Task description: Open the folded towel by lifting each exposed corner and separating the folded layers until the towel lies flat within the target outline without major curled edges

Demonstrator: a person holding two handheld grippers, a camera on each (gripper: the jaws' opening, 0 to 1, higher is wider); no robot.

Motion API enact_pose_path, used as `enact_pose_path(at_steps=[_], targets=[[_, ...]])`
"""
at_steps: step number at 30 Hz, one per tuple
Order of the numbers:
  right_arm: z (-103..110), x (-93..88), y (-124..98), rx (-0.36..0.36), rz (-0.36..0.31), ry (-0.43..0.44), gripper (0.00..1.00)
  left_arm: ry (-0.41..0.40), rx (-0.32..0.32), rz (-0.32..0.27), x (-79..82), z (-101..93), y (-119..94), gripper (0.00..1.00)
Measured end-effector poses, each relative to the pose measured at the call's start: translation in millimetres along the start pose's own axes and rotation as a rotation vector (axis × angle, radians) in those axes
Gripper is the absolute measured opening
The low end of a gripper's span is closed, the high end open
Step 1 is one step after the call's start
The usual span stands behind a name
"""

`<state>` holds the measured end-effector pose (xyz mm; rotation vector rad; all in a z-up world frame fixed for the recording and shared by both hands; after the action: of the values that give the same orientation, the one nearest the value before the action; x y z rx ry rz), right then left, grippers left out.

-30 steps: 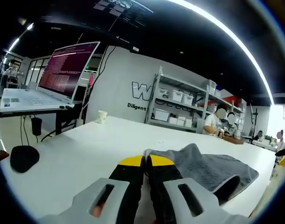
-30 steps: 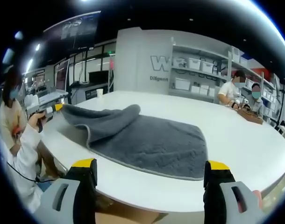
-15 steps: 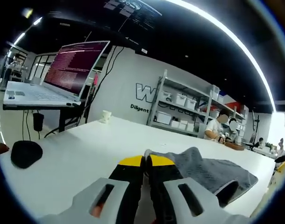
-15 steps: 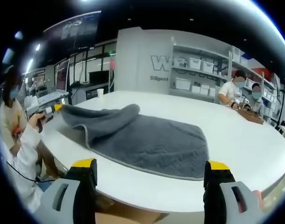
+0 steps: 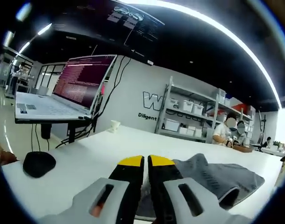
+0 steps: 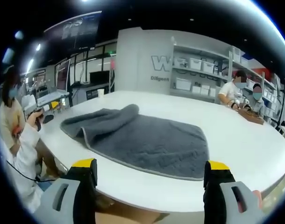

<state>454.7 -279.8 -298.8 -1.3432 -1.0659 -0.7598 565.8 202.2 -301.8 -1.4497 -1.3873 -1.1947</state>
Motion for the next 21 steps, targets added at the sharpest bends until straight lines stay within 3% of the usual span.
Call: enact_pose_path(at_steps=[10,13,21], targets=[[-1.7,-0.2,-0.6,-0.006,-0.001,0.003,0.95,0.018,-0.128,0.045,5.6,-34.0,-0.4,0.14],[-1.5,0.0,-0.2,-0.004,-0.002,0.003,0.95,0.024,-0.155,0.066,6.7,-41.5,-1.0,0.29],[-2.0,-0.4,0.5,-0.004,0.0,0.003,0.95,0.034,-0.218,0.135,4.1,-59.5,-0.7,0.55]])
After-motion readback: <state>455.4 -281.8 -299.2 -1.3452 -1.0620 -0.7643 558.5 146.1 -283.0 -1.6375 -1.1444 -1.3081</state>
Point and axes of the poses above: the point that each gripper's makers call its tool centre point, and the gripper's own axes: y roughly forward along the fingers, z roughly to its left, x roughly out of its top, the point moved 4 cm from there along -y, roughly backward along the fingers, and after that the axes turned 4 degrees about -x, right-handed, at the moved point
